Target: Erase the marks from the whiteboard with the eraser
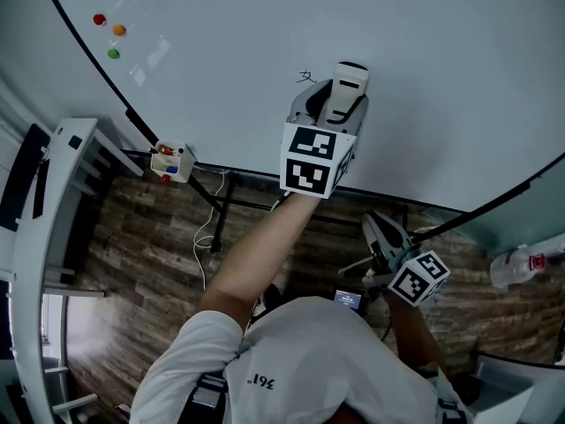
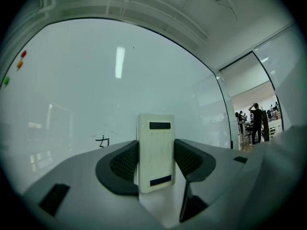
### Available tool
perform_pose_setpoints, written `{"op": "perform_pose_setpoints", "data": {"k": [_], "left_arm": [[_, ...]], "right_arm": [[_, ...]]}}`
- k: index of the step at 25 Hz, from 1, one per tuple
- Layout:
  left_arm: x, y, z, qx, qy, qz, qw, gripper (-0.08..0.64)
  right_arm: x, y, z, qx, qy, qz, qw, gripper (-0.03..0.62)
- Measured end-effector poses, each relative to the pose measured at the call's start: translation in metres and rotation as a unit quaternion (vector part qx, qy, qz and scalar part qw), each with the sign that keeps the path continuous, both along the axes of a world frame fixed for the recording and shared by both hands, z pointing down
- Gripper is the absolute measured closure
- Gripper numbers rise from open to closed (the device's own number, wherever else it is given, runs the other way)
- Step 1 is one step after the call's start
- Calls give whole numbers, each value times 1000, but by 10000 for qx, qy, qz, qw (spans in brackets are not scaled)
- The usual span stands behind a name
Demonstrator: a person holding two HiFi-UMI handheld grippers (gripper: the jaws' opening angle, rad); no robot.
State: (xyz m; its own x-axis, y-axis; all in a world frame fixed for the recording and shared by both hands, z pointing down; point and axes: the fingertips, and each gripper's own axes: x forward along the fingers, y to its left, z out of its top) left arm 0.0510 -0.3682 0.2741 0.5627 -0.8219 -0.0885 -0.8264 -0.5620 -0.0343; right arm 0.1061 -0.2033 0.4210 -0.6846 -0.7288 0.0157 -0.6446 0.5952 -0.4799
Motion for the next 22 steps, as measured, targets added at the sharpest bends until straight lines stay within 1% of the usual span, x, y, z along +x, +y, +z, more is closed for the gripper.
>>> {"op": "perform_pose_setpoints", "data": {"k": [5, 10, 16, 22], "left_arm": [[-25, -4, 2, -22, 40, -99, 9999, 322], [-39, -8, 3, -55, 80, -194, 9998, 322], [-71, -11, 3, -95, 103, -295, 9995, 322], [-95, -15, 6, -158, 179, -328, 9992, 322]], "right_arm": [[-18, -4, 1, -6, 23, -95, 10000, 565], [-25, -8, 3, -23, 17, -175, 9998, 565], [-49, -11, 3, -37, 14, -270, 9996, 565], [-64, -15, 4, -33, -1, -358, 9994, 565]]}}
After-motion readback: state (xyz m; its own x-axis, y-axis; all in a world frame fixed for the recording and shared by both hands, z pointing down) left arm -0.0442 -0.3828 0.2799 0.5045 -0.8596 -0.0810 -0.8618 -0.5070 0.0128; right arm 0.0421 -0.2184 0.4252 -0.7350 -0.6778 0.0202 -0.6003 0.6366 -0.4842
